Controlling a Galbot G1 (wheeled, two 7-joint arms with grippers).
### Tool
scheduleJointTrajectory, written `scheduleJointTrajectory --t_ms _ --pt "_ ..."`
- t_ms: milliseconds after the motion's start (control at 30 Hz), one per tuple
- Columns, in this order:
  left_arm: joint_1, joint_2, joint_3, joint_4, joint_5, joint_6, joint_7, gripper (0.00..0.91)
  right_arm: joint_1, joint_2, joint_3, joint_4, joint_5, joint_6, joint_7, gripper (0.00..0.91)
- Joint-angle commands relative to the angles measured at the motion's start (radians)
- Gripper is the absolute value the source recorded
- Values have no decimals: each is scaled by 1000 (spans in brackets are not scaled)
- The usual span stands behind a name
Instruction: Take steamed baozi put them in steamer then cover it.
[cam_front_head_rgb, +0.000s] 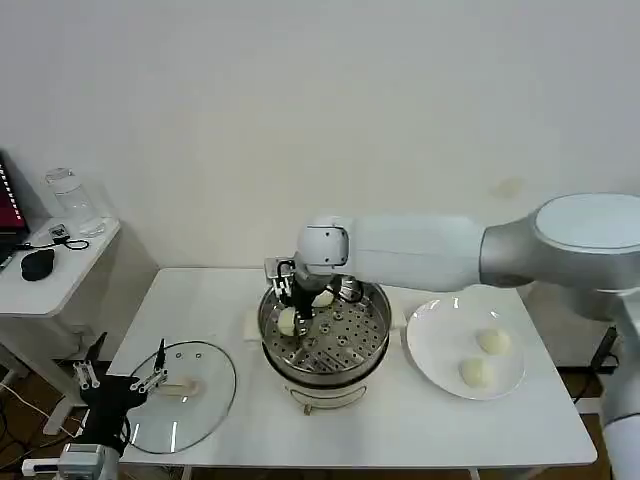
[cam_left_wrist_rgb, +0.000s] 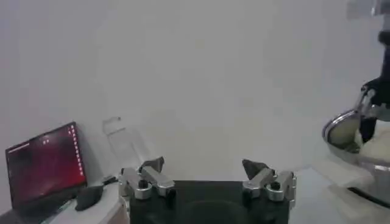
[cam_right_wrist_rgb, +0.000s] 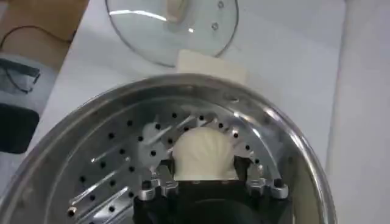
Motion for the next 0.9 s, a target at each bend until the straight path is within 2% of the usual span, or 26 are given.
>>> scheduleJointTrajectory --t_ms 33,233,400,533,567,600,633,667,733,833,867,900 --pt "0 -1 1 -1 0 0 0 907 -23 27 3 -39 -5 -11 0 907" --pt "5 -5 5 -6 1 0 1 907 20 -10 13 2 -11 -5 -6 907" --pt "-1 -4 15 3 1 0 1 907 148 -133 5 145 -5 4 -11 907" --pt "-3 3 33 3 3 1 2 907 253 -306 2 283 -23 11 -30 907" --pt "-2 5 38 3 3 1 2 907 289 -386 -7 318 -40 18 -41 907" --pt "-1 8 42 3 4 2 2 907 305 -405 -12 330 -54 23 -47 907" --pt "0 9 46 3 6 2 2 907 330 -486 -19 356 -99 37 -71 907" --pt "1 13 51 3 6 2 2 907 340 -513 -22 364 -119 49 -83 907" --pt "2 16 62 2 12 3 3 907 359 -621 -26 389 -192 85 -118 907" --pt "4 18 84 -1 31 4 4 907 353 -755 -25 422 -264 124 -139 907" --pt "6 17 90 -3 38 4 4 907 349 -771 -25 432 -274 135 -146 907" --pt "8 16 93 -5 44 4 5 907 338 -828 -24 451 -319 149 -156 907"
